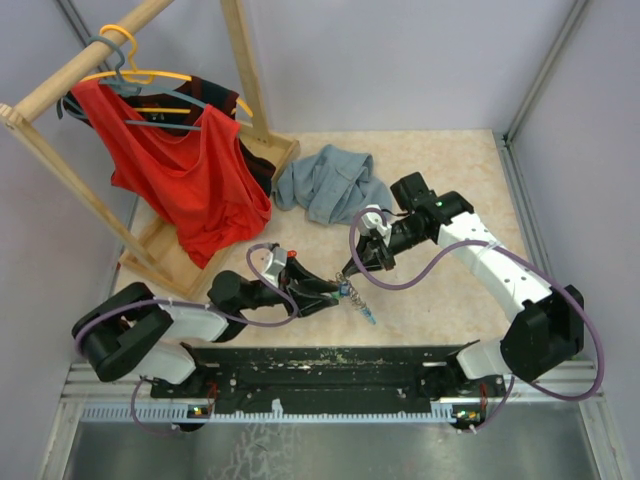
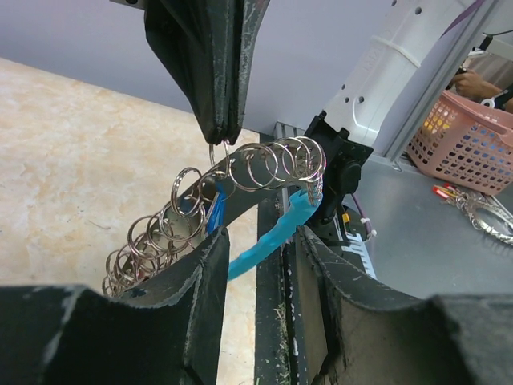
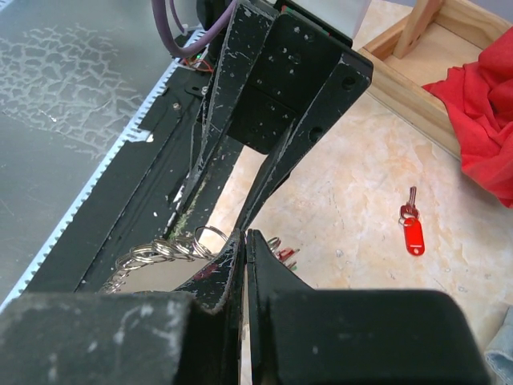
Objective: Remove the keys from the keyring
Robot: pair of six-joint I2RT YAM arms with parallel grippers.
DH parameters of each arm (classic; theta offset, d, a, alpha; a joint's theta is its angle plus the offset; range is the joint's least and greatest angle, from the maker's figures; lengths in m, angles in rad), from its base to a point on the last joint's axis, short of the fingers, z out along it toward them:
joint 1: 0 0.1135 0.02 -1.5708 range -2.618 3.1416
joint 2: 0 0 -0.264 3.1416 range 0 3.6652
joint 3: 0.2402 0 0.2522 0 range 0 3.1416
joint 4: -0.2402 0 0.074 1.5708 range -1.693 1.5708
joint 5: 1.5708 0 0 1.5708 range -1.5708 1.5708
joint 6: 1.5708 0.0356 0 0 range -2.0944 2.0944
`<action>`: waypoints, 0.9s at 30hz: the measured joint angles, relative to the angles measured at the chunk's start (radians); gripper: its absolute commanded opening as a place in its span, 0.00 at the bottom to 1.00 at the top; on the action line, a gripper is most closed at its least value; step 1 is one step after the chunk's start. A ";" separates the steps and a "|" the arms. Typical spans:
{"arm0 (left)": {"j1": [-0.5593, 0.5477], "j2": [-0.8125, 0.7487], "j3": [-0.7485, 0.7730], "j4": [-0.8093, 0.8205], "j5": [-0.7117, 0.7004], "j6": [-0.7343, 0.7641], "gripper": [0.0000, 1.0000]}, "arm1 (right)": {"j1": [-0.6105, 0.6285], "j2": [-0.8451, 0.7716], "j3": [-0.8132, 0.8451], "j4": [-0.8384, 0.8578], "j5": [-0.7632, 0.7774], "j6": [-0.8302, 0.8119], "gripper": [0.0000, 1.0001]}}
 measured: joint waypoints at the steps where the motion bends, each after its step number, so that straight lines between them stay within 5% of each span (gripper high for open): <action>1: -0.001 0.005 0.000 0.002 -0.005 -0.003 0.46 | 0.000 0.000 0.000 -0.001 0.000 -0.002 0.00; 27: -0.035 0.103 -0.006 -0.015 -0.138 -0.085 0.51 | 0.000 0.000 0.000 -0.006 0.000 -0.010 0.00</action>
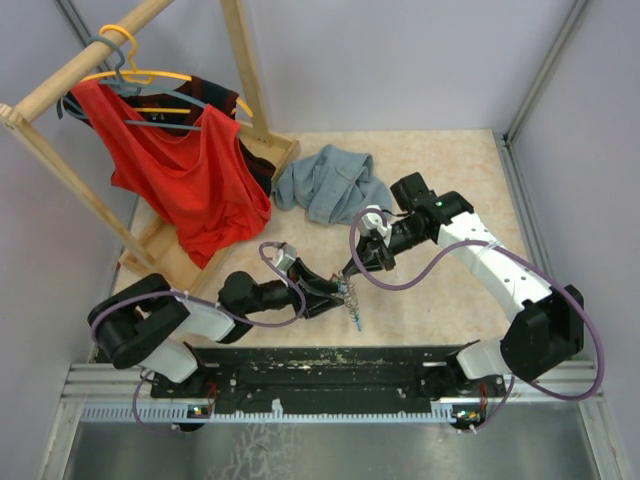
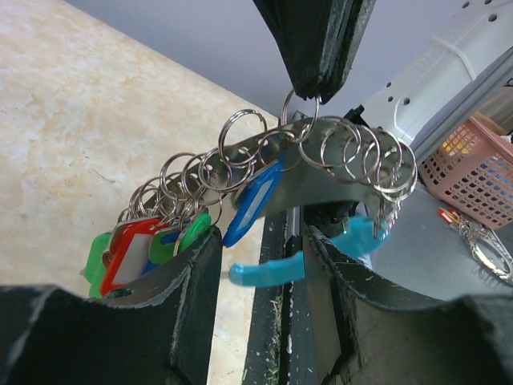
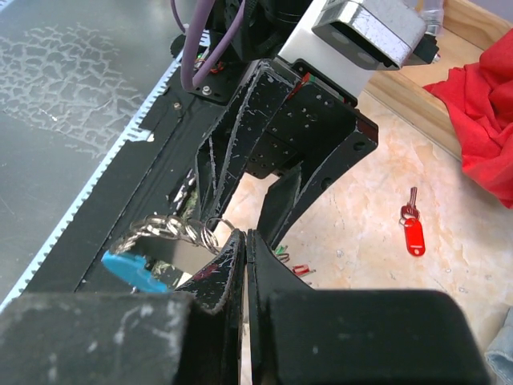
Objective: Remove the keys from the keyring
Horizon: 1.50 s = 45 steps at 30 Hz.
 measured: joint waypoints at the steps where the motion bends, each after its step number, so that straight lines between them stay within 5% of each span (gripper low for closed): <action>1: -0.002 0.003 0.005 0.000 -0.002 0.000 0.51 | 0.000 0.000 0.000 -0.002 0.000 -0.002 0.00; 20: -0.023 0.024 0.060 0.003 -0.023 0.004 0.37 | 0.000 0.002 0.000 -0.009 -0.007 -0.008 0.00; 31: -0.025 0.056 0.061 0.055 -0.009 -0.016 0.00 | 0.000 0.002 0.000 -0.006 -0.007 -0.010 0.00; 45: -0.026 -0.017 0.037 0.025 -0.029 -0.023 0.00 | -0.013 0.008 -0.008 0.080 0.023 0.069 0.00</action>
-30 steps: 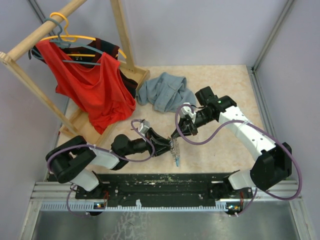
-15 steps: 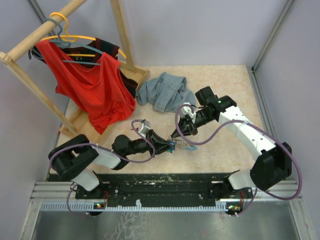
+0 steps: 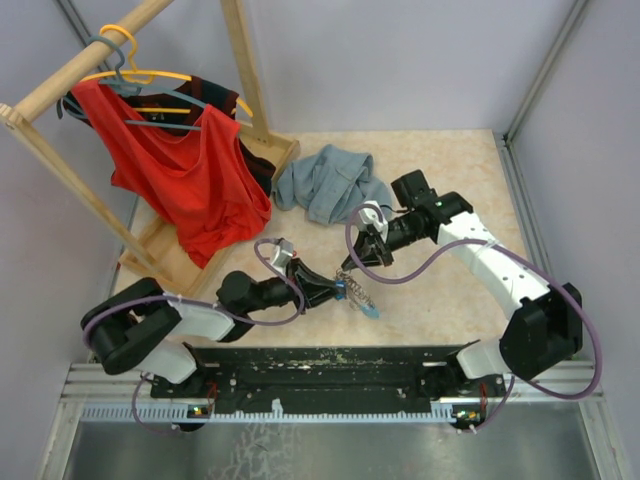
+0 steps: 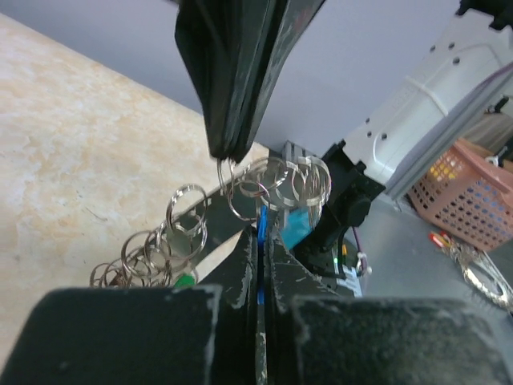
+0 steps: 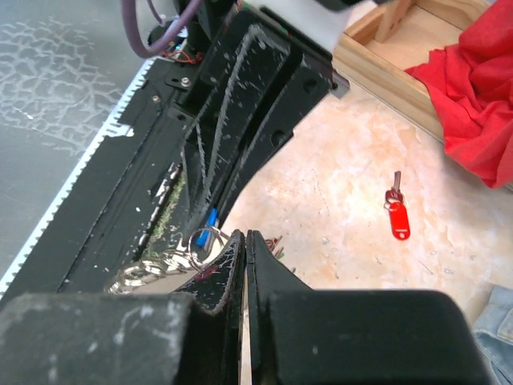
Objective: Remove the keys from the keyring
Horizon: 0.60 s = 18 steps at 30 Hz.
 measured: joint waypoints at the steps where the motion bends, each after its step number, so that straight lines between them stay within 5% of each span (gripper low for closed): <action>1: 0.000 -0.017 -0.001 -0.014 -0.004 -0.002 0.00 | -0.002 0.000 -0.004 0.013 0.008 0.011 0.00; 9: 0.014 -0.157 -0.002 -0.227 -0.021 -0.005 0.00 | -0.002 0.010 -0.040 0.076 0.035 0.069 0.00; 18: 0.093 -0.242 0.006 -0.455 0.113 -0.012 0.00 | -0.014 0.022 -0.040 0.095 0.034 0.034 0.01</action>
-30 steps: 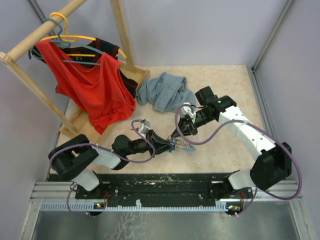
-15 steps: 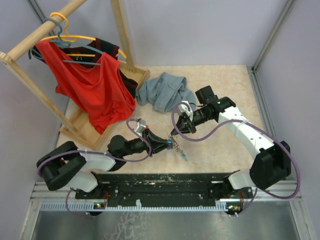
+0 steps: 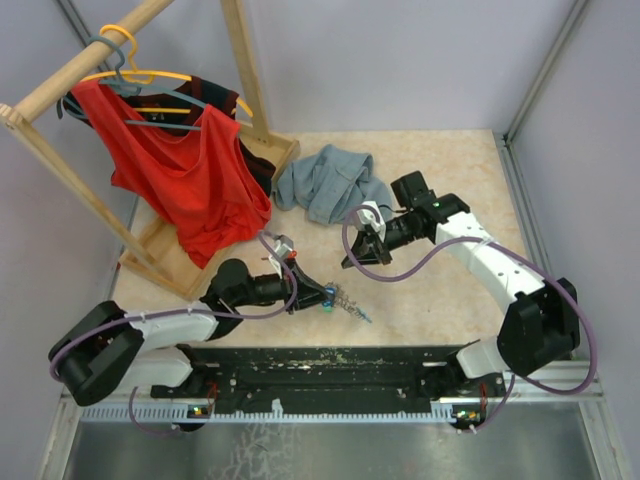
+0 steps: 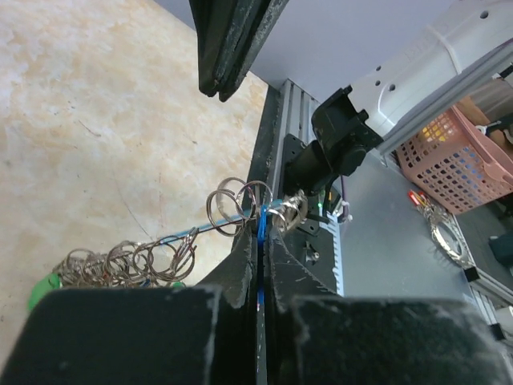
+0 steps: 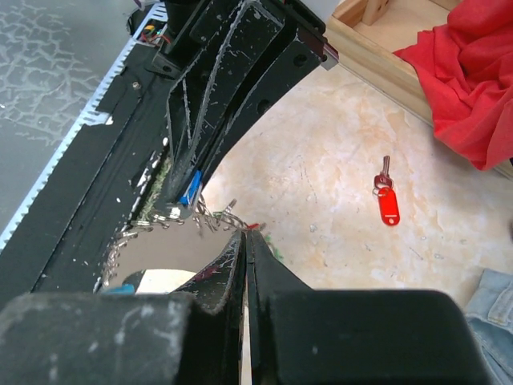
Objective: Remove the keys from the keyring
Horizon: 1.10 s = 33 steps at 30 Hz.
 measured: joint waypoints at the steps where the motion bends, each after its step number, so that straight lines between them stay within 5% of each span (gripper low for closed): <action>1: 0.006 -0.006 0.006 -0.018 0.016 -0.002 0.00 | 0.000 0.000 0.000 0.000 0.000 -0.006 0.01; 10: 0.064 0.001 0.050 -0.089 0.080 -0.089 0.00 | 0.000 0.004 -0.018 -0.008 -0.008 -0.053 0.31; 26: 0.130 0.071 0.134 -0.163 -0.138 -0.605 0.00 | 0.000 -0.063 -0.019 0.023 -0.005 -0.005 0.32; 33: 0.130 0.073 0.135 -0.192 -0.238 -0.773 0.00 | 0.000 -0.072 -0.080 0.199 0.060 0.177 0.36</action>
